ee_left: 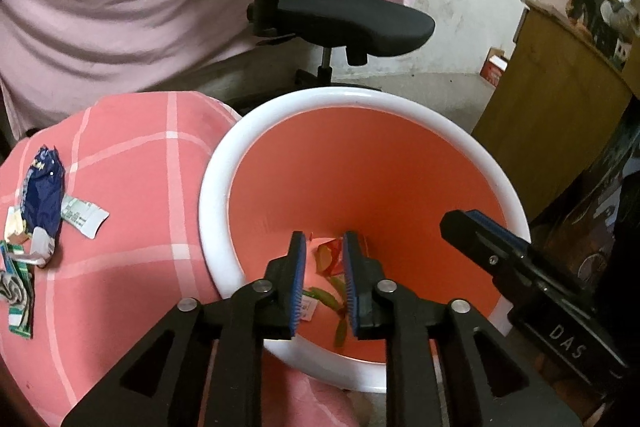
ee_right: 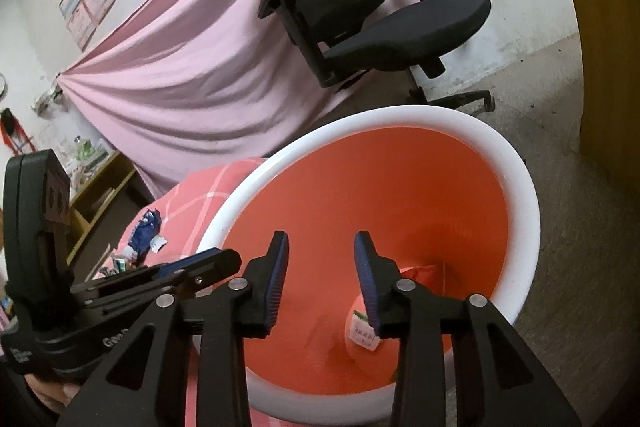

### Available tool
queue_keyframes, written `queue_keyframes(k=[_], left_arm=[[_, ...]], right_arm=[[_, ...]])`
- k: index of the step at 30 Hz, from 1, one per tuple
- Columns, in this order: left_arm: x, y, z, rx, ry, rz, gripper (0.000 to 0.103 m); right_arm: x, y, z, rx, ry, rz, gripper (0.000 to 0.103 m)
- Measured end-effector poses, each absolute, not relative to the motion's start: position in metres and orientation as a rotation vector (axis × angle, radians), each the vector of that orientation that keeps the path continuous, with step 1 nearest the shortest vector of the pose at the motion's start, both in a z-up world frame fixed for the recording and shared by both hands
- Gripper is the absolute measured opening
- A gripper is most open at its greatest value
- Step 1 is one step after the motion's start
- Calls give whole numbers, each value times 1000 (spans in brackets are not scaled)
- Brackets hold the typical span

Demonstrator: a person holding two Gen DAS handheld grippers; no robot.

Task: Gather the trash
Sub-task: 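Open left tool to drop packet while right tool releases berry sprig, then withdraw both open tools from the bucket back toward the table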

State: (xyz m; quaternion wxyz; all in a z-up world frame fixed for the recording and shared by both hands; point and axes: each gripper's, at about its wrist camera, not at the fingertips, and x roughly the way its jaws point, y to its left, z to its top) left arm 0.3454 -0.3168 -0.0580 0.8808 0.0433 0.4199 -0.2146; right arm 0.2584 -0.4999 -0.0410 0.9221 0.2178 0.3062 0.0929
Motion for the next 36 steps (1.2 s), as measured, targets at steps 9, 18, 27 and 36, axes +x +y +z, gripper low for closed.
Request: queue_keyframes(k=[9, 18, 27, 36], left_arm=[[339, -305, -40, 25, 787, -436, 36], [325, -300, -25, 15, 700, -426, 57], [320, -272, -12, -44, 616, -352, 82], [303, -240, 2, -53, 493, -292, 97]], right_arm=[[253, -497, -34, 386, 575, 171, 49], [245, -498, -26, 373, 518, 140, 70], [239, -496, -15, 354, 459, 120, 84], [233, -468, 4, 284, 378, 116, 103]])
